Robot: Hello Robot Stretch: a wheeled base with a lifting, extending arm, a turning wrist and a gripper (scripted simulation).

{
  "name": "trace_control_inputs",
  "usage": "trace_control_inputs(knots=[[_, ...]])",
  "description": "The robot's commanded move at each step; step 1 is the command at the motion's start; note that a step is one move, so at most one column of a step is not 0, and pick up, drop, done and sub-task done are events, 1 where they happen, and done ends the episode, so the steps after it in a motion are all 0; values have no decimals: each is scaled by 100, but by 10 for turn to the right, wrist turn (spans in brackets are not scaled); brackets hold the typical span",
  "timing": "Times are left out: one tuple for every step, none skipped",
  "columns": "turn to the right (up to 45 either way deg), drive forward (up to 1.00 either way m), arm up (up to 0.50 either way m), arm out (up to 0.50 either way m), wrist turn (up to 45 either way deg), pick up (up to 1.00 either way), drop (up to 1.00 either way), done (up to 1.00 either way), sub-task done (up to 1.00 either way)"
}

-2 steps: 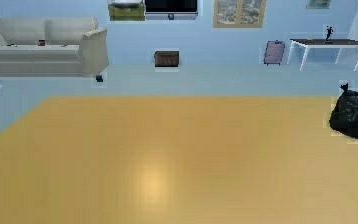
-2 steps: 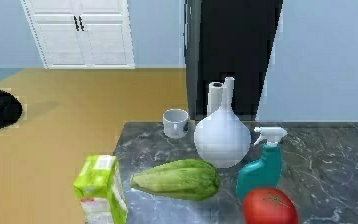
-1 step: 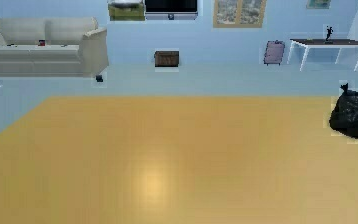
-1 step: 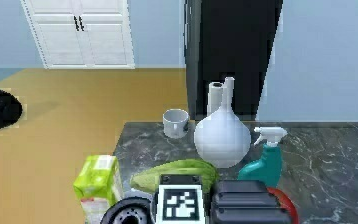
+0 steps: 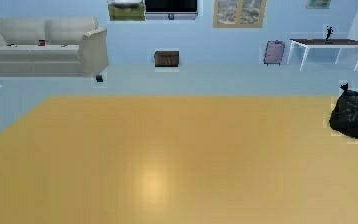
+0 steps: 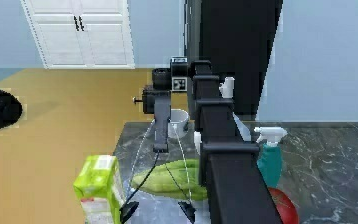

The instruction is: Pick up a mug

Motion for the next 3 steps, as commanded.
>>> trace_control_inputs(knots=[[0,0,0,0,450,0,0,0,0],[0,0,0,0,450,0,0,0,0],[0,0,0,0,450,0,0,0,0]])
